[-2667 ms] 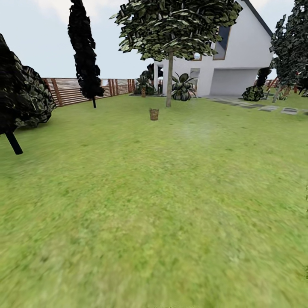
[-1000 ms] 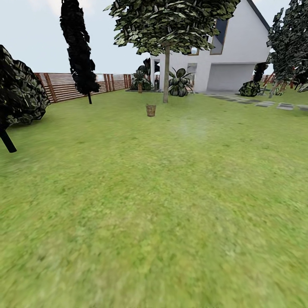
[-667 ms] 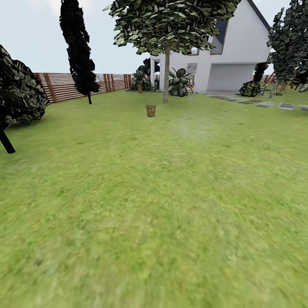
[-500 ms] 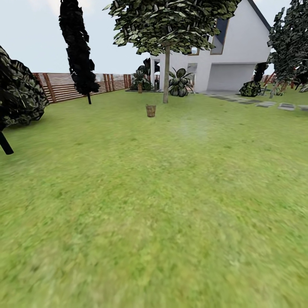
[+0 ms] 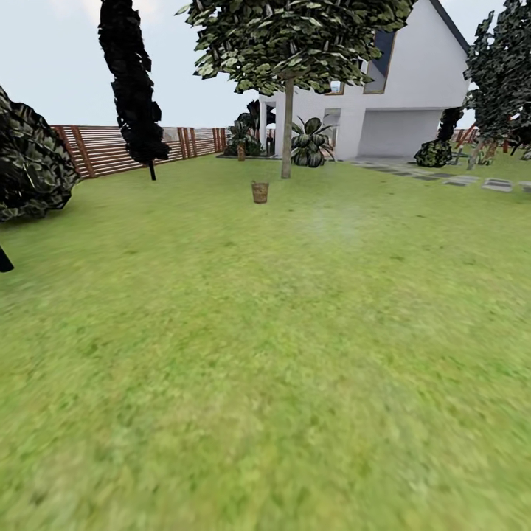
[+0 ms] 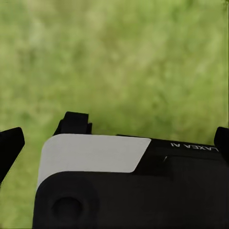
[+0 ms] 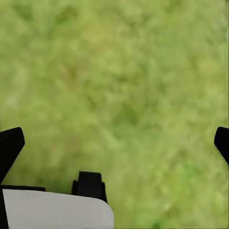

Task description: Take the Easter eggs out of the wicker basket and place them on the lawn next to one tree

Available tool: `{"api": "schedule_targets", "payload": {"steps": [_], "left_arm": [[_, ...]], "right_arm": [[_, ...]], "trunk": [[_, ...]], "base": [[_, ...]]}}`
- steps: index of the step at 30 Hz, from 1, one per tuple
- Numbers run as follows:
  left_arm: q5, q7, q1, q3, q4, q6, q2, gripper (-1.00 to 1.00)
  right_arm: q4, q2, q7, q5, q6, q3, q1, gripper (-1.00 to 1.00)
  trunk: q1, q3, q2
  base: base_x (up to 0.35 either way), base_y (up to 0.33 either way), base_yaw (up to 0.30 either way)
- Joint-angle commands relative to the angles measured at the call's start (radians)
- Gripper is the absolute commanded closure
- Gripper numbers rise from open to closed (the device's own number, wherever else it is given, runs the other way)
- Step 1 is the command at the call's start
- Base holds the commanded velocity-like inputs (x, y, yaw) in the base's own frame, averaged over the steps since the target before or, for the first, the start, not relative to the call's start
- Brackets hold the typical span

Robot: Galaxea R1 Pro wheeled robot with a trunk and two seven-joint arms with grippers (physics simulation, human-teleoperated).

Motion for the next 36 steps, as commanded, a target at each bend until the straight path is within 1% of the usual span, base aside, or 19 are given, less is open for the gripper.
{"api": "schedule_targets", "payload": {"steps": [1, 12, 22, 24, 32, 36], "left_arm": [[0.008, -0.001, 0.0, 0.001, 0.0, 0.004, 0.0, -1.0], [0.009, -0.001, 0.0, 0.005, 0.004, 0.0, 0.0, -1.0], [0.009, -0.001, -0.001, 0.006, 0.004, 0.0, 0.0, -1.0], [0.009, -0.001, 0.0, 0.006, 0.004, 0.0, 0.0, -1.0], [0.009, -0.001, 0.0, 0.006, 0.005, 0.0, 0.0, -1.0], [0.009, -0.001, -0.001, 0.006, 0.006, -0.001, 0.0, -1.0]], "right_arm": [[0.002, 0.0, -0.005, 0.009, -0.003, 0.004, -0.001, -1.0], [0.003, 0.003, -0.003, 0.001, -0.009, 0.003, 0.0, -1.0], [0.004, 0.0, -0.003, 0.001, -0.009, 0.003, 0.001, -1.0], [0.015, 0.0, -0.003, 0.006, -0.008, 0.004, 0.001, -1.0], [0.028, 0.004, -0.003, 0.003, -0.01, 0.003, 0.001, -1.0], [0.03, 0.004, -0.003, 0.004, -0.01, 0.003, 0.001, -1.0]], "trunk": [[0.001, -0.001, 0.0], [0.001, -0.001, 0.0], [0.001, -0.001, 0.0], [0.001, -0.001, 0.0], [0.001, -0.001, 0.0], [0.001, -0.001, 0.0]], "base": [[0.337, 0.0, 0.0], [0.337, 0.0, 0.0], [0.337, 0.0, 0.0], [0.337, 0.0, 0.0], [0.337, 0.0, 0.0], [0.337, 0.0, 0.214]]}}
